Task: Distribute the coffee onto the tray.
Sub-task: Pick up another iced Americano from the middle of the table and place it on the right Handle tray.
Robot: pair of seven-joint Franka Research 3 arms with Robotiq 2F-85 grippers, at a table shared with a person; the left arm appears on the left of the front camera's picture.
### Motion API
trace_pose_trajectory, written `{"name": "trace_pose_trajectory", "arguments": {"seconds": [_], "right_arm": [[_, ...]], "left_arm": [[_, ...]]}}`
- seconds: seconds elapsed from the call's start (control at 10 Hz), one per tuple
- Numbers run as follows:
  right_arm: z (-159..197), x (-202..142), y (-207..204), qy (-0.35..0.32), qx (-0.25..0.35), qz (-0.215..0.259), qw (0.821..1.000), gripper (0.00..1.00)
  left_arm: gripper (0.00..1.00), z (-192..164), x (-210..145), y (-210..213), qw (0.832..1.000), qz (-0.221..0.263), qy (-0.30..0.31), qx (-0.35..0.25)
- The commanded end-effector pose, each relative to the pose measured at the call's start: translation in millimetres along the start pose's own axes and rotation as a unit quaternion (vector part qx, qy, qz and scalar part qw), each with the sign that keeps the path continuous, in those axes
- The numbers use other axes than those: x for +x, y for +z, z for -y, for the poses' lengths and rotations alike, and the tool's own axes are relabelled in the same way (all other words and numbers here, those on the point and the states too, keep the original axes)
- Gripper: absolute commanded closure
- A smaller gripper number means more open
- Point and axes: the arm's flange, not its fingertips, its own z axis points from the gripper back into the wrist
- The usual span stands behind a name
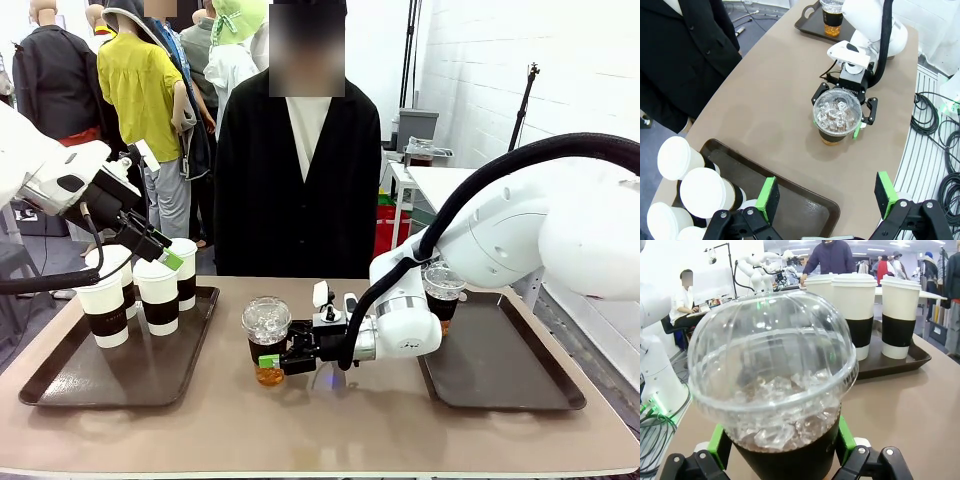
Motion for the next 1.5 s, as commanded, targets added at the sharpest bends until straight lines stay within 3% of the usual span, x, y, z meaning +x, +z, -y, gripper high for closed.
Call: {"name": "trace_pose_trajectory", "arguments": {"seconds": [0.0, 0.1, 0.3, 0.9, 1.4], "right_arm": [[7, 0, -10, -0.013, 0.003, -0.009, 1.0, 0.0], [7, 0, -9, -0.02, 0.01, -0.002, 1.0, 0.0], [4, -2, -8, -0.023, 0.008, -0.005, 1.0, 0.38], [2, 13, 12, -0.016, 0.001, 0.018, 1.0, 0.38], [-22, 62, 122, -0.02, -0.032, 0.019, 0.999, 0.38]], "left_arm": [[0.0, -2, -1, 0, 1.0, 0.01, -0.006, -0.009], [0.0, -2, -1, 0, 1.0, 0.01, -0.006, -0.009], [0.0, -2, -1, 0, 1.0, 0.01, -0.006, -0.009], [0.0, -2, -1, 0, 1.0, 0.01, -0.006, -0.009], [0.0, -2, -1, 0, 1.0, 0.01, -0.006, -0.009]]}}
